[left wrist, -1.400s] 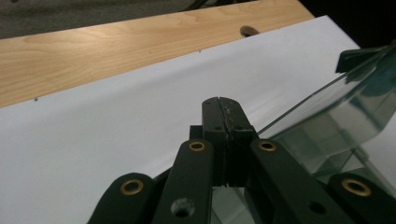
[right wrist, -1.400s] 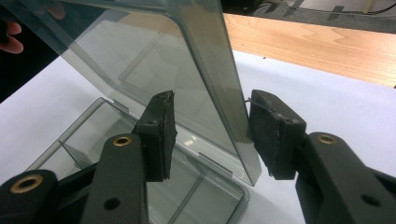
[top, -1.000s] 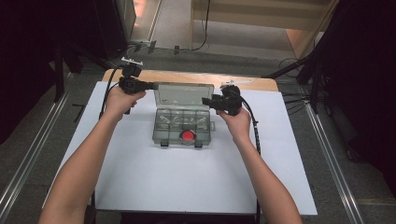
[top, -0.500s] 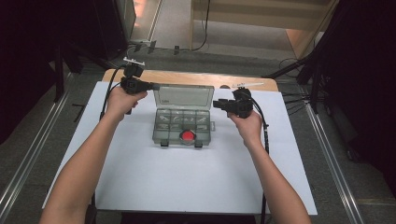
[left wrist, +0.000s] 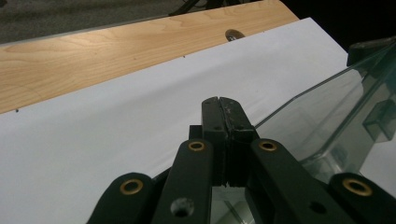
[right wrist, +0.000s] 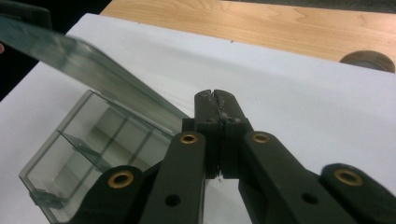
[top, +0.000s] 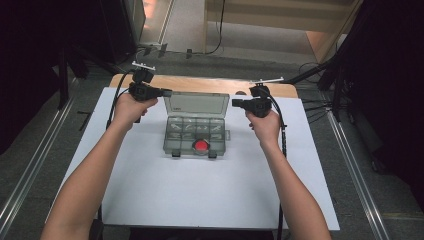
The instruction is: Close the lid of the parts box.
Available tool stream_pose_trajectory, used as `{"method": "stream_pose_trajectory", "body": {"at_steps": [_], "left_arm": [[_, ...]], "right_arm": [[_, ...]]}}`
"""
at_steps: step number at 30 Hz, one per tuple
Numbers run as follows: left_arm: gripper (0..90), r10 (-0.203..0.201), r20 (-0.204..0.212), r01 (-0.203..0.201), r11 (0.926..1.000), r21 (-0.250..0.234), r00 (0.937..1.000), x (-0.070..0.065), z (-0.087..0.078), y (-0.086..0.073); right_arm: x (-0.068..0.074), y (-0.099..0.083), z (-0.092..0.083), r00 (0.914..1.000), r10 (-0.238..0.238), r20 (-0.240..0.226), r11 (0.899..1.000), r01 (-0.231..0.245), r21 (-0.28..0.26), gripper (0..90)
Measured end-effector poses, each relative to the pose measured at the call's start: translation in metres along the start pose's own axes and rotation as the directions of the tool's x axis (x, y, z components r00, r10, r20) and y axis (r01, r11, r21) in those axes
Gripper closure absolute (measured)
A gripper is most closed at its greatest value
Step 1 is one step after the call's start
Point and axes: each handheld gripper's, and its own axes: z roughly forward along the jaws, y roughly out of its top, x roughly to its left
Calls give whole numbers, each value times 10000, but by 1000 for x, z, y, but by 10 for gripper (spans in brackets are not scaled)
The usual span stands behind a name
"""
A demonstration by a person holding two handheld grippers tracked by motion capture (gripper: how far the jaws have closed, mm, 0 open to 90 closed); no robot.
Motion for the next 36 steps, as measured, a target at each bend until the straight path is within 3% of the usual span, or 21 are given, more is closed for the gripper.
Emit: {"method": "stream_pose_trajectory", "body": {"at_steps": [11, 17, 23, 36], "left_arm": [[899, -7, 164, 9, 9999, -126, 9999, -7, -7, -8], [897, 463, 12, -462, 9989, -115, 9989, -15, -14, -11], [897, 411, 297, -405, 9990, -201, 9987, -19, -20, -16], [896, 692, 507, -683, 9975, -188, 9963, -33, -23, -28]], "right_arm": [[16, 11, -2, 9988, -381, -294, 9991, 385, 155, 900], [20, 11, -7, 9972, -419, -619, 9985, 439, 323, 900], [23, 9, -12, 9950, -513, -856, 9978, 547, 379, 900], [33, -1, -19, 9908, -672, -1174, 9955, 744, 581, 900]]}}
